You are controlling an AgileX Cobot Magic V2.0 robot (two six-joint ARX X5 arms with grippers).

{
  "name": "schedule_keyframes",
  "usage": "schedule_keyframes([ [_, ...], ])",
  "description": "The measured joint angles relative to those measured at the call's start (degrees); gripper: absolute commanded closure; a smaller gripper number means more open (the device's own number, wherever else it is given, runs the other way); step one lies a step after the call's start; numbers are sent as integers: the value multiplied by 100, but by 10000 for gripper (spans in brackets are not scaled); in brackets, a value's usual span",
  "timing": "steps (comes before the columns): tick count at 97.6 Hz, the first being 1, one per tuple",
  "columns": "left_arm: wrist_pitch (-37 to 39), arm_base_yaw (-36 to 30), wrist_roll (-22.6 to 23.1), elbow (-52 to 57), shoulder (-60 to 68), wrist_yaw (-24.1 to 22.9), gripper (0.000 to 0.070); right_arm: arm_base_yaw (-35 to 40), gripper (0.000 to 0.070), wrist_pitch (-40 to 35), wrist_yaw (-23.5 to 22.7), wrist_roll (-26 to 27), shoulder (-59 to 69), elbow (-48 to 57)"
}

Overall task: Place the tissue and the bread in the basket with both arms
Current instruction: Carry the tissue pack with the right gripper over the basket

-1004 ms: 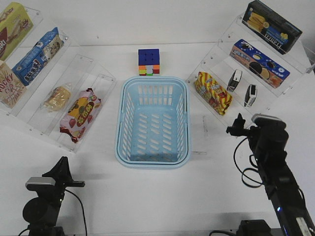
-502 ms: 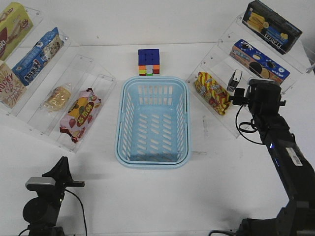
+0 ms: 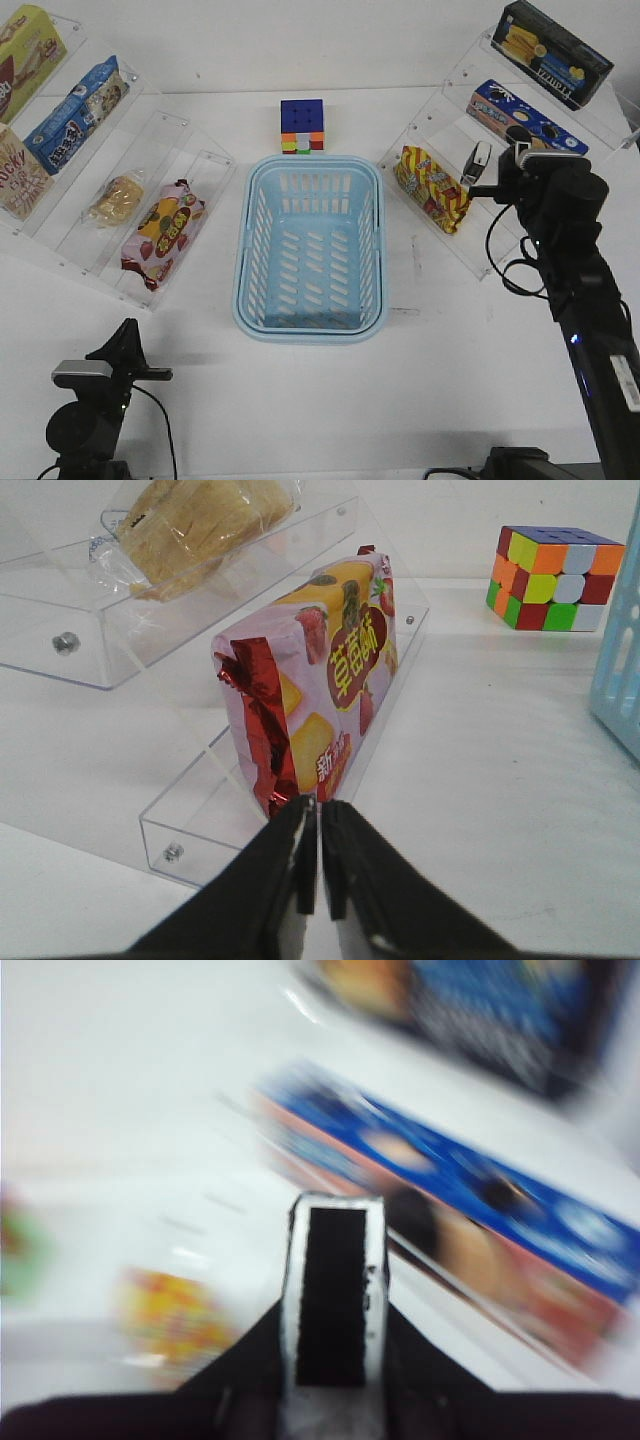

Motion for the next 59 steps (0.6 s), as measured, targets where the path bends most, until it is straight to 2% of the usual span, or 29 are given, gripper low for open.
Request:
schedule_keyframes([
  [10, 0, 0, 0, 0, 0, 0, 698, 516, 700, 15, -994, 155, -234, 26],
  [16, 0, 0, 0, 0, 0, 0, 697, 927, 700, -17, -1425, 199, -208, 26],
  [33, -2, -2, 0, 0, 0, 0, 697, 2358, 693, -85, -1521, 83, 264, 26],
  [37, -2, -2, 0, 0, 0, 0, 698, 2610, 636, -98, -1526, 35, 409, 26],
  [45, 0, -2, 0, 0, 0, 0, 697, 2981, 382, -79, -1521, -98, 682, 24],
  [48, 0, -2, 0, 0, 0, 0, 698, 3058, 319, -76, -1475, -120, 765, 24],
  [51, 0, -2, 0, 0, 0, 0, 698, 3110, 298, -72, -1392, -146, 839, 24],
  [59, 0, 0, 0, 0, 0, 0, 698, 3134, 298, -68, -1237, -157, 931, 11],
])
